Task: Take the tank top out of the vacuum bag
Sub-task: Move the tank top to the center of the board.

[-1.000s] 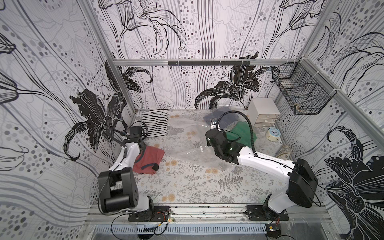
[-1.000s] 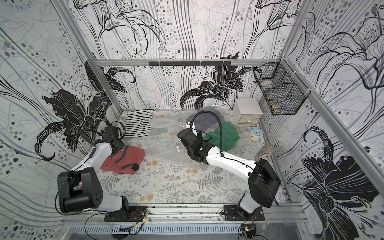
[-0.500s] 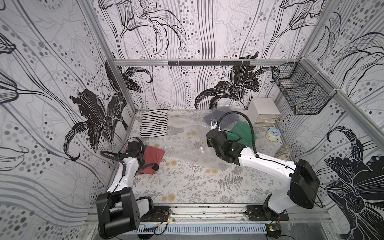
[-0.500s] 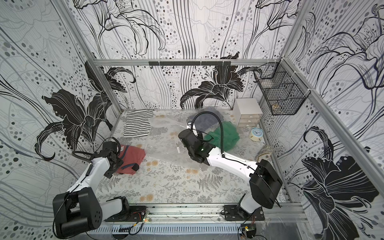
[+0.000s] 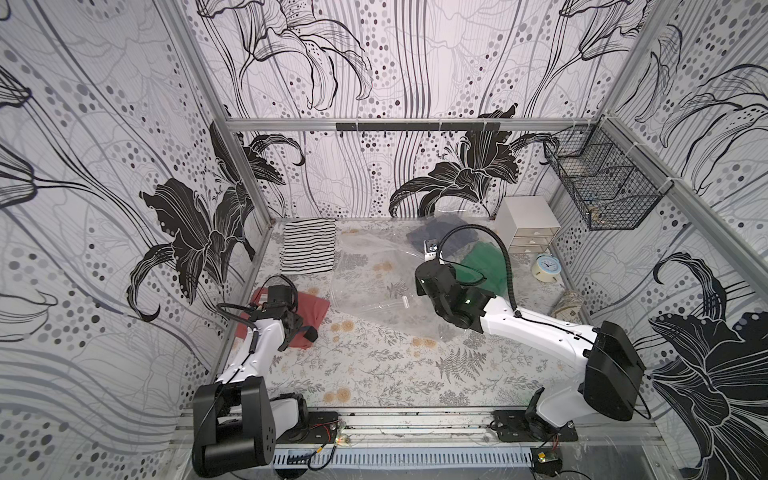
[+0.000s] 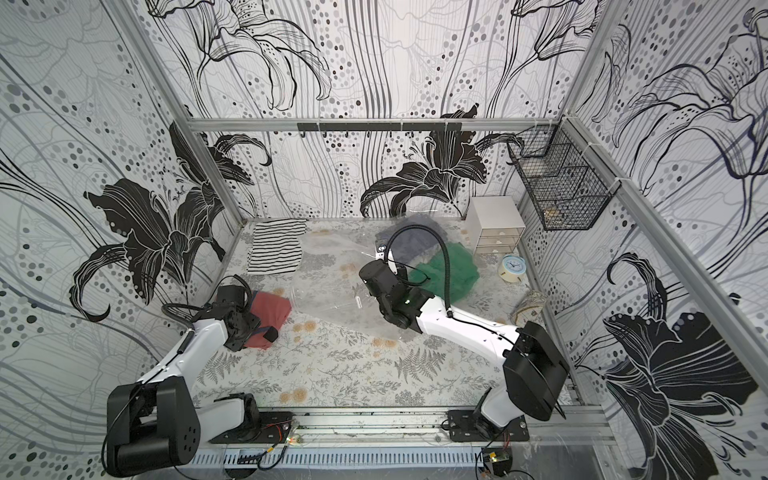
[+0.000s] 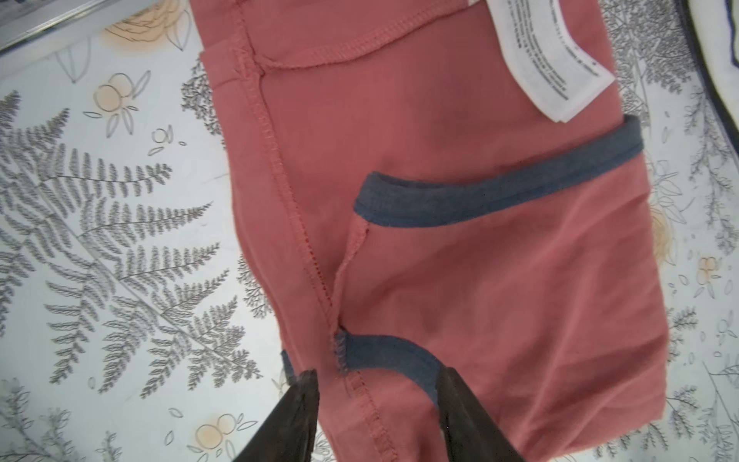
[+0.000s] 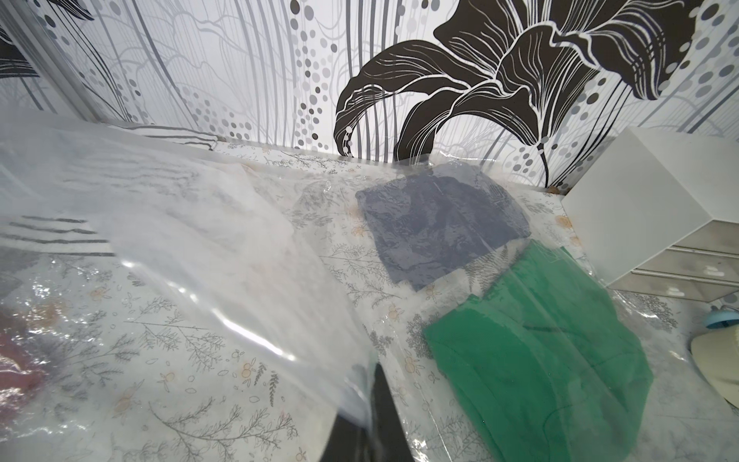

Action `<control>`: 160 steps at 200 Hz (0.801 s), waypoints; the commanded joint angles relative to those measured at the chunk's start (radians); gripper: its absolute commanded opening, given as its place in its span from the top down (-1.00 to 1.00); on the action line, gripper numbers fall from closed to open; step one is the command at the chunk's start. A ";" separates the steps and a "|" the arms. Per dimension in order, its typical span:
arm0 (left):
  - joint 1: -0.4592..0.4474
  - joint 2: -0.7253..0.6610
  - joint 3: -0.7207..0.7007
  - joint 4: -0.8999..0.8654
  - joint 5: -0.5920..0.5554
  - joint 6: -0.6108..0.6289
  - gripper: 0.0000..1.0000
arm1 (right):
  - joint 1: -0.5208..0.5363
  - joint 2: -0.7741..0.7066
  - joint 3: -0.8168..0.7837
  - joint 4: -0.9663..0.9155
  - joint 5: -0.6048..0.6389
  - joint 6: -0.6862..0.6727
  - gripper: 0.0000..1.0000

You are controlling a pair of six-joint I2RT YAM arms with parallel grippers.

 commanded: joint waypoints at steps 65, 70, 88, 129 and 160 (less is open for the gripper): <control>0.001 0.272 0.088 0.132 0.011 0.041 -0.01 | -0.003 -0.034 -0.012 0.029 0.024 0.026 1.00; 0.001 0.290 0.096 0.137 0.011 0.047 0.00 | -0.003 -0.035 -0.013 0.028 0.025 0.026 1.00; 0.004 0.319 0.113 0.170 0.006 0.040 0.00 | -0.003 -0.041 -0.019 0.034 0.025 0.027 1.00; 0.005 0.349 0.140 0.253 0.023 -0.007 0.03 | -0.003 -0.049 -0.024 0.039 0.032 0.023 1.00; -0.037 0.376 0.158 0.292 0.033 -0.056 0.06 | -0.003 -0.042 -0.019 0.038 0.028 0.024 1.00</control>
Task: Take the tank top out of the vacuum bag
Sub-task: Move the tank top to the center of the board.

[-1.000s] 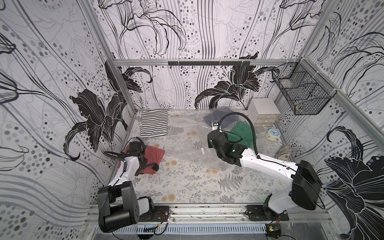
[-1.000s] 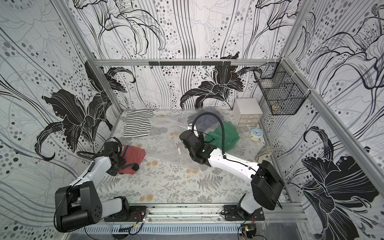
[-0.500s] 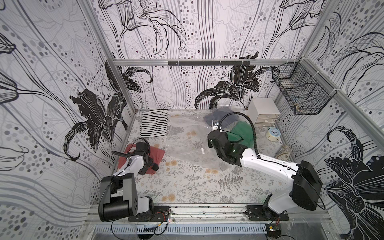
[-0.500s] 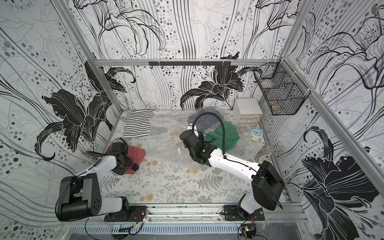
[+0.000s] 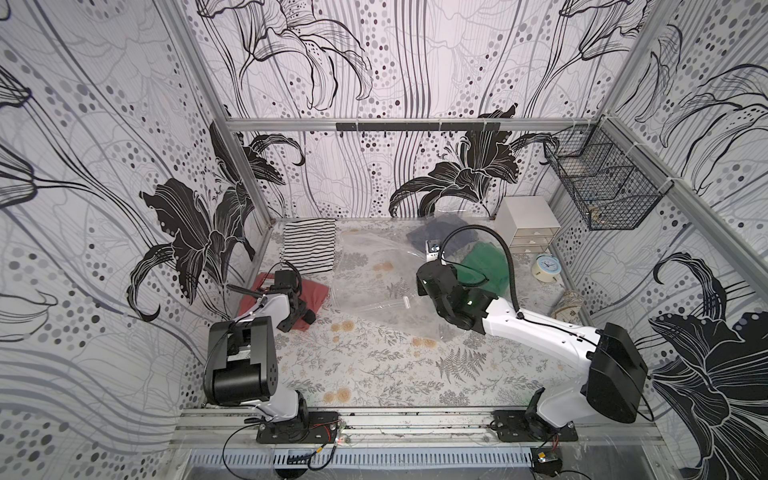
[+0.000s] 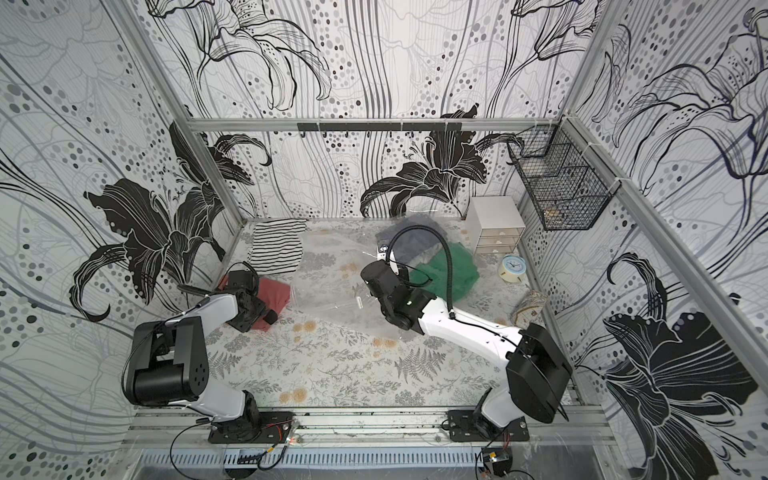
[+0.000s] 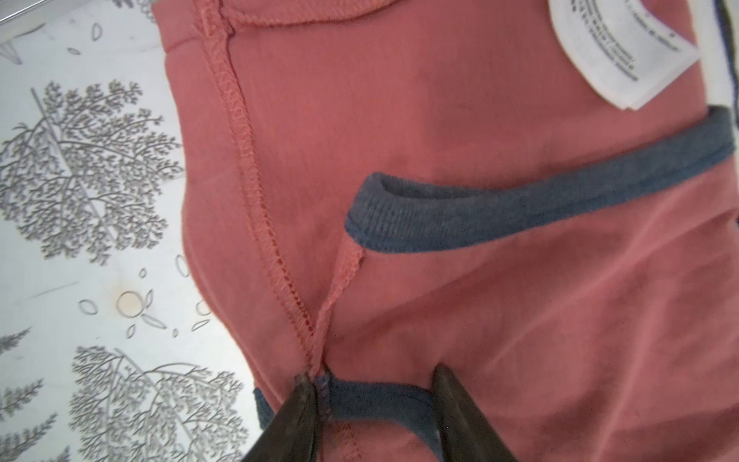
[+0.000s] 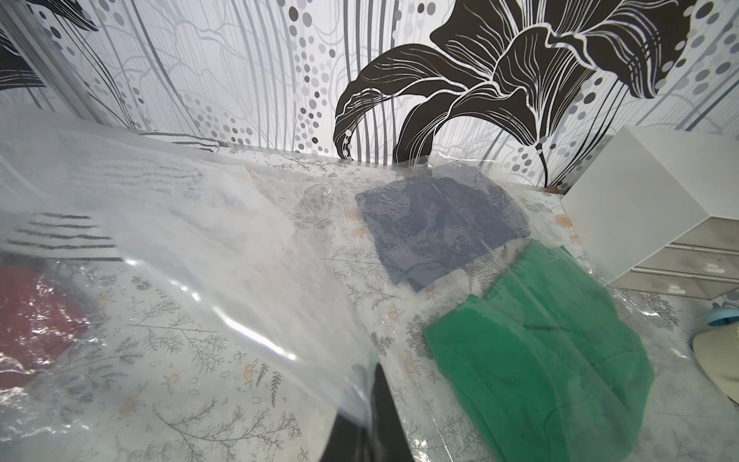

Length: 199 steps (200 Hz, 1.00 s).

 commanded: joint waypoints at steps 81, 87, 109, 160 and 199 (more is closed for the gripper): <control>-0.087 0.081 0.058 0.079 -0.010 -0.086 0.06 | -0.003 -0.021 0.000 0.022 0.017 0.016 1.00; -0.086 0.066 0.053 0.067 -0.018 -0.082 0.06 | -0.003 -0.021 -0.001 0.021 0.018 0.015 1.00; -0.088 -0.016 0.023 0.039 -0.036 -0.065 0.03 | -0.003 -0.019 0.003 0.021 -0.005 0.010 1.00; -0.087 -0.466 0.009 -0.169 -0.089 0.030 -0.26 | 0.038 0.040 0.006 0.090 -0.148 -0.089 1.00; -0.087 -0.738 0.088 -0.188 0.085 0.273 -0.16 | 0.125 0.087 0.029 0.152 -0.239 -0.208 1.00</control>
